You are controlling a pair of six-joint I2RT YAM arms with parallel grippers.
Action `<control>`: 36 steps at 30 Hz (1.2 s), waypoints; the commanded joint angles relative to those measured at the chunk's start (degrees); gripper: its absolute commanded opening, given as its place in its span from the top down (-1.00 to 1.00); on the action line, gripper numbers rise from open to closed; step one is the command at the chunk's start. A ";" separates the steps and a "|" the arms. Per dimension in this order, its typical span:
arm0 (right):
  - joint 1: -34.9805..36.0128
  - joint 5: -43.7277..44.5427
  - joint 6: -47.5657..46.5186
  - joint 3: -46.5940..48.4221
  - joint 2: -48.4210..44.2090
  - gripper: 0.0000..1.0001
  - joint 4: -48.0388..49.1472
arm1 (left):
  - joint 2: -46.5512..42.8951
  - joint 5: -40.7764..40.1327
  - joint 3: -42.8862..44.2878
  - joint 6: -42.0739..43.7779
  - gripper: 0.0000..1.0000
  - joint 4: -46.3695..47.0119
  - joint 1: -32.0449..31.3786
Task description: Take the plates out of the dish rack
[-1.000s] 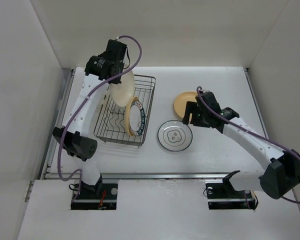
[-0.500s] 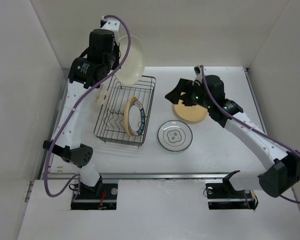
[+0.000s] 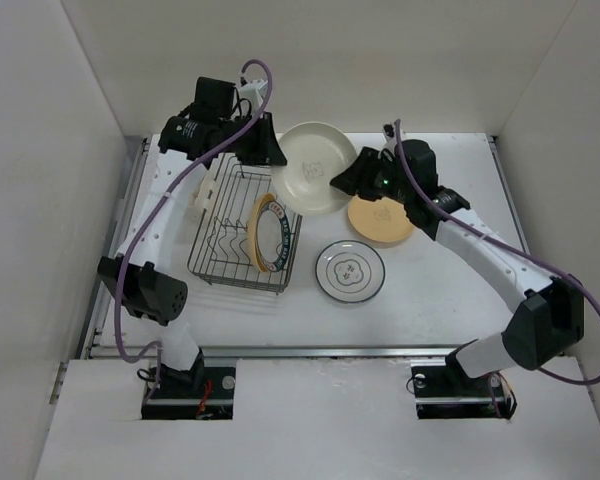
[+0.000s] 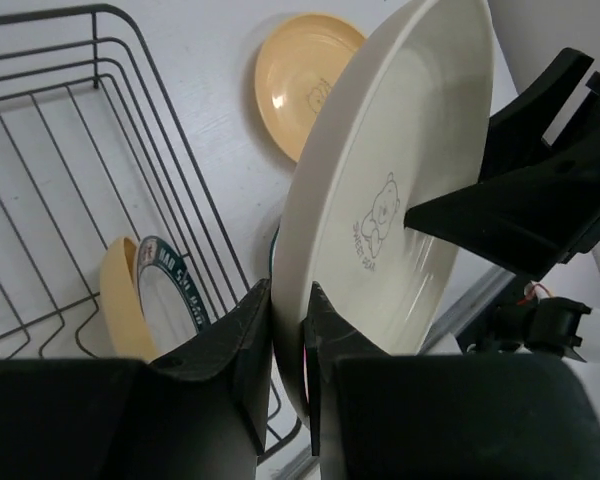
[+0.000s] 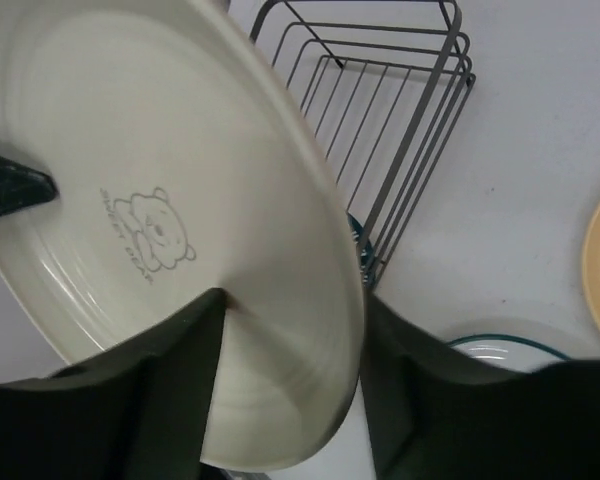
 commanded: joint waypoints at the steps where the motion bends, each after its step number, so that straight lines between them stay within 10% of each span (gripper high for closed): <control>1: -0.53 1.17 1.16 -1.16 -0.69 0.38 4.12 | -1.88 14.58 -1.19 -3.44 1.00 5.35 0.17; 3: -0.53 2.13 1.68 -1.17 -0.69 0.94 4.12 | -1.88 14.61 -2.41 -3.44 0.85 5.35 0.17; 6: -0.53 7.14 2.30 -1.69 -2.79 1.00 2.90 | -1.88 8.56 -2.42 -1.69 0.47 2.82 0.17; 11: -1.76 18.03 4.31 -2.22 -4.91 1.00 -3.69 | -2.41 -7.83 -0.40 3.67 -1.00 -3.16 0.17; 24: -10.81 28.06 13.11 -8.46 -1.85 1.00 -13.89 | 4.45 -52.68 -2.39 18.27 -1.00 -16.89 -12.91; 32: -13.01 26.75 11.62 -9.08 3.78 0.99 -11.79 | 5.68 -56.76 -4.00 19.41 -1.00 -14.95 -12.92; 36: -13.54 27.27 10.39 -9.08 5.81 -0.46 -13.28 | 6.21 -56.76 -4.00 19.41 -1.00 -14.95 -12.92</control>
